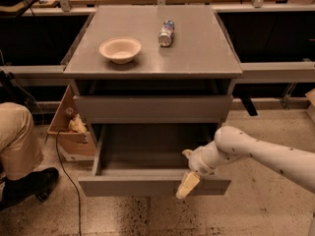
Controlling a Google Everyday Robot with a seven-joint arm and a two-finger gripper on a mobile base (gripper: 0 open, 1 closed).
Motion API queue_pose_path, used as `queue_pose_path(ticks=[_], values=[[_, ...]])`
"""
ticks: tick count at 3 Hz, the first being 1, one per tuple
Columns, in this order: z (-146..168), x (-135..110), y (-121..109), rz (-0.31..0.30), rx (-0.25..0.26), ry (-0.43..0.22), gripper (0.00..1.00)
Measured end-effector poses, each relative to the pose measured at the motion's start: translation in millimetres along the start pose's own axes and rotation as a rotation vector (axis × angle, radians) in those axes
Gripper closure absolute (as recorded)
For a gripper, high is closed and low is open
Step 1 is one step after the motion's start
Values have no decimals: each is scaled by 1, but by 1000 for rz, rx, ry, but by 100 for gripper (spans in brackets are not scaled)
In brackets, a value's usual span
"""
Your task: Open middle drawer
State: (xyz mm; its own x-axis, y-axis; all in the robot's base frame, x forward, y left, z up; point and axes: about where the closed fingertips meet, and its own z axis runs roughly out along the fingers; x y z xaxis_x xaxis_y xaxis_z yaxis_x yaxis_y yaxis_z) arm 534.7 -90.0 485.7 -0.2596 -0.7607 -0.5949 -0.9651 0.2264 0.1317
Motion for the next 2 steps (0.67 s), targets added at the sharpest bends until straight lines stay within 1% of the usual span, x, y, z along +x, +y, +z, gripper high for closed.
queue_pose_path(ticks=[1, 2], values=[[-17, -4, -28, 13, 22, -45, 25], [-15, -3, -48, 46, 38, -79, 46]])
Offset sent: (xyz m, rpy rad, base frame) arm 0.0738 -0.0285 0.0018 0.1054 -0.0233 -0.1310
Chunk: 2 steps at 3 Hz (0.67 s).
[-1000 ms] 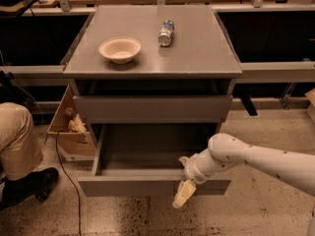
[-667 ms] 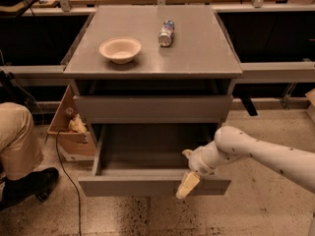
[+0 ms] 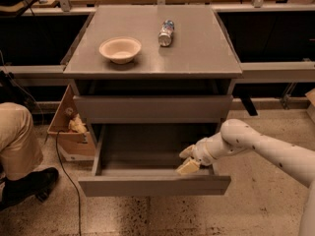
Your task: Open middle drawer
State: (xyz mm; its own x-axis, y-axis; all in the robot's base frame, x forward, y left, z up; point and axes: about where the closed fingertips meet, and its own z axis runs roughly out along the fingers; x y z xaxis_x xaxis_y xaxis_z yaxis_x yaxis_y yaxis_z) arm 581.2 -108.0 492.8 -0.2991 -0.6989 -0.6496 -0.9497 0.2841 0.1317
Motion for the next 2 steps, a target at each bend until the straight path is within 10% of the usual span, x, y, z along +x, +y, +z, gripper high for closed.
queue_pose_path(ticks=[2], values=[[25, -3, -49, 82, 22, -81, 93]])
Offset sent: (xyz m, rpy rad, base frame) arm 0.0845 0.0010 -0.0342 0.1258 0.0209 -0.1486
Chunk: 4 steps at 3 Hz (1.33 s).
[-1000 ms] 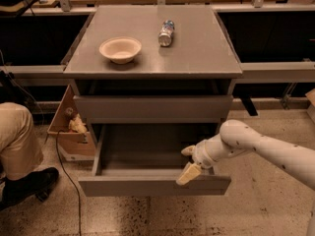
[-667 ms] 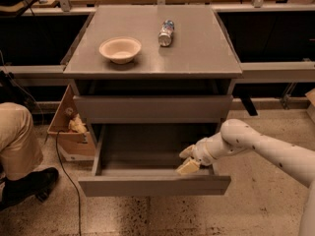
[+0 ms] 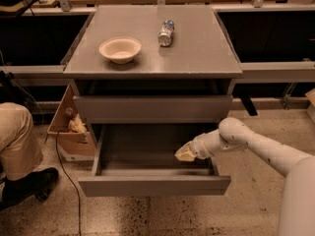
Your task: Open middle drawer
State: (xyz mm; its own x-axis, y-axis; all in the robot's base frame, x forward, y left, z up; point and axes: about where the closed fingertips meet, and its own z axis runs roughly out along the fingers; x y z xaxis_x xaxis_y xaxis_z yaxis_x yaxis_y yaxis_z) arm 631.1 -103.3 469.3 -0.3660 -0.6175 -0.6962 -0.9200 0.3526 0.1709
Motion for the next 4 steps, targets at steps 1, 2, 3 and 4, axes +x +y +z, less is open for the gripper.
queue_pose_path(ticks=[1, 2, 3, 4], values=[[23, 4, -14, 45, -34, -23, 100], [46, 12, -16, 74, -78, -28, 100], [50, 14, -15, 81, -87, -30, 100], [77, 25, -5, 135, -154, -47, 100]])
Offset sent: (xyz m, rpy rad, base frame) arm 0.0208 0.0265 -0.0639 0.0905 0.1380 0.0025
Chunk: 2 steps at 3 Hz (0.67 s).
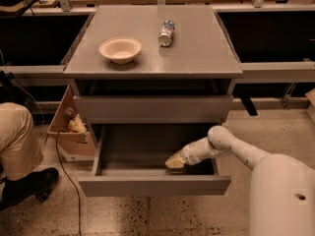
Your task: Open middle drawer
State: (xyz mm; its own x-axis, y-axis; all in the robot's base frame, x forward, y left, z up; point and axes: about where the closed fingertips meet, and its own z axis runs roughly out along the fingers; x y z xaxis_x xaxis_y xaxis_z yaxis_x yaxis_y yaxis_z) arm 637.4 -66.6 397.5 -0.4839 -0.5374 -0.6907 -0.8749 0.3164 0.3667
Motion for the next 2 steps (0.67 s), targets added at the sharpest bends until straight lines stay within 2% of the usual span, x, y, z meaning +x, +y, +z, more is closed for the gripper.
queue_pose_path(ticks=[2], values=[[30, 26, 36, 58, -133, -9, 100]])
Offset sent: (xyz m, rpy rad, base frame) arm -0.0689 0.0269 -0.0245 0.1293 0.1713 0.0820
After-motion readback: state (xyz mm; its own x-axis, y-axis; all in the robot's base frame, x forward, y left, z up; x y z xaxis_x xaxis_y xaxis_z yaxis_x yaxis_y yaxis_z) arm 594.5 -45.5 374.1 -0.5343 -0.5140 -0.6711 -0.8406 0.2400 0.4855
